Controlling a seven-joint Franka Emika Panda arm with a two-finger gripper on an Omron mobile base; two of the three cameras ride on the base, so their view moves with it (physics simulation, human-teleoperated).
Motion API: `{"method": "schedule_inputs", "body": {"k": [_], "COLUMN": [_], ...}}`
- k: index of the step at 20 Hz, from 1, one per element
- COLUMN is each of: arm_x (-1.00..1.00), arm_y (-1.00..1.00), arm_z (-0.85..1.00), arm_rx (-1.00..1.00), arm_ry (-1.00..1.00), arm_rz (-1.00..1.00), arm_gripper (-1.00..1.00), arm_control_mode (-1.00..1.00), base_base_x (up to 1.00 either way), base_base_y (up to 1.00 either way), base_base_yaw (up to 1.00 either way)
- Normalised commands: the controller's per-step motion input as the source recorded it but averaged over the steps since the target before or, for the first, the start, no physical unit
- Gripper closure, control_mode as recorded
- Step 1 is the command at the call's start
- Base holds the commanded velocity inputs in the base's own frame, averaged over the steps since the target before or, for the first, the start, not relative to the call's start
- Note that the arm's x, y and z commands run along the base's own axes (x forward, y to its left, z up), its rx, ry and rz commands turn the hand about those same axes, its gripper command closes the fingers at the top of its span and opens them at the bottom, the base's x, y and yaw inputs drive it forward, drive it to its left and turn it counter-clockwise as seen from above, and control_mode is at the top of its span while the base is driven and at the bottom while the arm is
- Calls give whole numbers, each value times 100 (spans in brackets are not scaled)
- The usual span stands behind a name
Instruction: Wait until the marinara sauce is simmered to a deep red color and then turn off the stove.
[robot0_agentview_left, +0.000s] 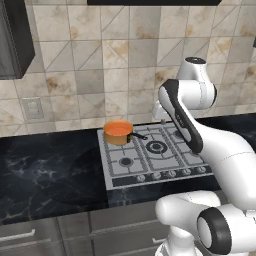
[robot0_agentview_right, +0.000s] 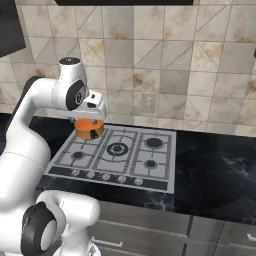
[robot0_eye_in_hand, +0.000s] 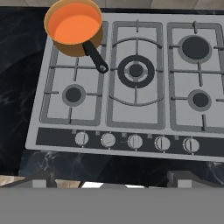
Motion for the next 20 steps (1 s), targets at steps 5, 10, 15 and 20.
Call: {"method": "schedule_inputs", "body": {"k": [5,10,15,20], "arm_x": [0,0,0,0], "arm_y": [0,0,0,0], "arm_z": [0,0,0,0], "arm_rx": [0,0,0,0], "arm_ry": [0,0,0,0], "arm_rz": [0,0,0,0], "arm_gripper": [-100,-100,-100,-100], "arm_control_mode": [-100,-100,-100,-100], "base_base_x": [0,0,0,0], "base_base_y": [0,0,0,0], "base_base_yaw": [0,0,0,0]}}
